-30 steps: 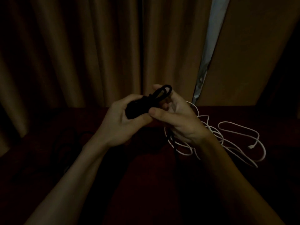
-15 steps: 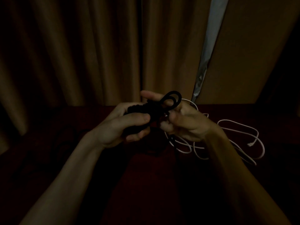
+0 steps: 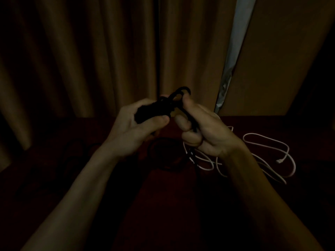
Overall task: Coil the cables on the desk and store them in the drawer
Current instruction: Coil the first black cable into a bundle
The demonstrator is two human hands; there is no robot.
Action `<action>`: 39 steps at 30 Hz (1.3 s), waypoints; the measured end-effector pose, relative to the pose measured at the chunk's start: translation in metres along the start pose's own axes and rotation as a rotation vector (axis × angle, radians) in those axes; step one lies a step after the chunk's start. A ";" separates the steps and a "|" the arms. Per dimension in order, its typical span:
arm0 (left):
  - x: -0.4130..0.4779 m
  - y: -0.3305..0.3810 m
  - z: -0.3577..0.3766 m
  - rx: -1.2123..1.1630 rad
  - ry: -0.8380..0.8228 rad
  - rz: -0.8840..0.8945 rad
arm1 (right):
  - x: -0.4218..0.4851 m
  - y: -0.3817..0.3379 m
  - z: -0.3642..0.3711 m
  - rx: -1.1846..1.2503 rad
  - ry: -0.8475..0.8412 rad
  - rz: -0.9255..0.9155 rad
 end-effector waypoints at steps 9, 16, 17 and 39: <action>-0.003 -0.002 0.013 -0.310 -0.231 -0.078 | -0.003 -0.001 0.015 -0.124 -0.150 -0.100; -0.008 -0.008 0.027 -0.542 -0.535 -0.225 | -0.011 -0.009 0.017 -0.224 -0.195 -0.097; -0.010 -0.009 0.029 -0.569 -0.579 -0.248 | -0.012 -0.009 0.019 -0.241 -0.207 -0.086; -0.004 0.003 0.006 0.116 -0.277 -0.097 | -0.007 -0.017 0.008 -0.489 0.116 -0.317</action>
Point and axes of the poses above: each hand's wrist, its own x-axis towards the middle knuckle, its own z-axis out of the palm, y = z × x, the point moved 5 cm from there along x, towards the middle knuckle, and after that the axes turned 12 degrees about x, right-handed, at the moved point
